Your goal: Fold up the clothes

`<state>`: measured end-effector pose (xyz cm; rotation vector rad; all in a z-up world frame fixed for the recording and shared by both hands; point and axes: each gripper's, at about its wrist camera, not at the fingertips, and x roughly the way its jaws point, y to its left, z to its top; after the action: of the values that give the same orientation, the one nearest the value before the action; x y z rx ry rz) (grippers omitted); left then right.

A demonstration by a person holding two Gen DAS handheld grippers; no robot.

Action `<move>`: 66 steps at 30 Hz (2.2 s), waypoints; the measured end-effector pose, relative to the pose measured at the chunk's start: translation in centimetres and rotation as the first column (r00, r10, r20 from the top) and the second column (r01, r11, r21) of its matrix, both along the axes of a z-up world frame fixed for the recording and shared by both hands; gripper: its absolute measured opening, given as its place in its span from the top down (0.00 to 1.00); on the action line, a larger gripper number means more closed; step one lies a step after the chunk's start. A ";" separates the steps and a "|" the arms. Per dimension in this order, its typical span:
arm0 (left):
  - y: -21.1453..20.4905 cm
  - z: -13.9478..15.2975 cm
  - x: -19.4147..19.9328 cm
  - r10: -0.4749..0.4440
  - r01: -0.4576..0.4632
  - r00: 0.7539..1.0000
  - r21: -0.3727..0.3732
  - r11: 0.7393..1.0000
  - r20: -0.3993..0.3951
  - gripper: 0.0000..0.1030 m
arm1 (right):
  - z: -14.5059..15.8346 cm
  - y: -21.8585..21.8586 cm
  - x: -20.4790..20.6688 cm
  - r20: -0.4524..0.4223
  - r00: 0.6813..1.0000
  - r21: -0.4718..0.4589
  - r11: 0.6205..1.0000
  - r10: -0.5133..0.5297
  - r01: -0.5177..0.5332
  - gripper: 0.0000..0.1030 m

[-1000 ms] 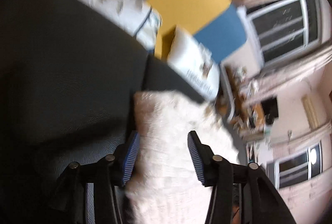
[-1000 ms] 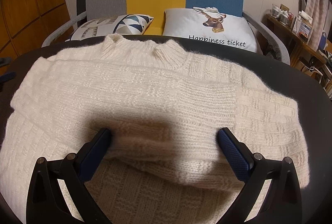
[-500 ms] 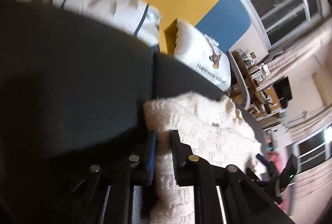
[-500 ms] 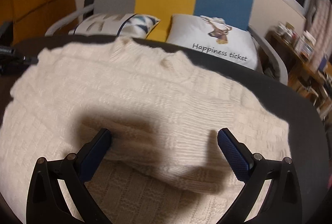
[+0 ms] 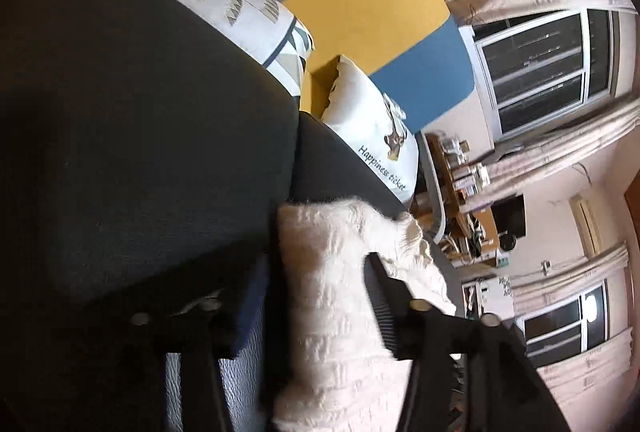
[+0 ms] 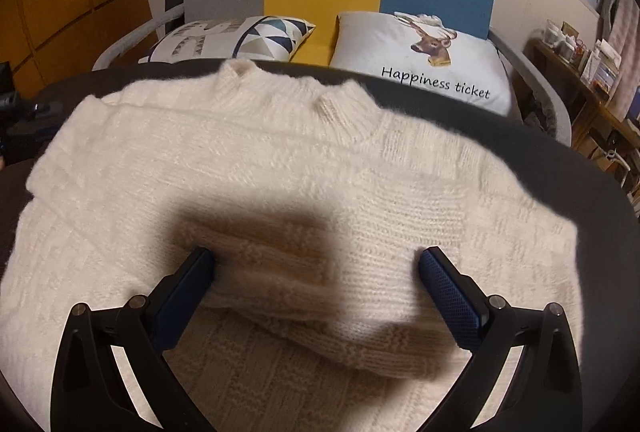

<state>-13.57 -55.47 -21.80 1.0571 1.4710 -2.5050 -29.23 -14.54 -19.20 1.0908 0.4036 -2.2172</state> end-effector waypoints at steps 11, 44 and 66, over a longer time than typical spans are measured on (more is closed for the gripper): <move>1.0 -0.1 -2.4 -0.093 0.095 0.993 -0.029 0.995 0.074 0.52 | 2.8 -4.7 1.8 -0.049 0.979 0.009 0.981 0.195 -0.195 0.00; 1.7 0.3 -3.0 -0.027 0.038 0.997 -0.139 0.990 0.079 0.89 | -1.6 -3.2 0.9 -0.001 0.994 -0.032 0.993 0.111 -0.111 0.00; 12.0 6.8 -0.1 -0.045 0.039 0.999 -0.531 0.847 0.002 0.70 | 0.5 5.8 1.0 0.226 0.971 -0.435 0.900 0.078 0.029 0.00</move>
<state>-13.63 -43.47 -15.00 0.9698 0.6690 -2.6988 -28.25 -8.74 -18.66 1.0724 -0.1803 -1.9863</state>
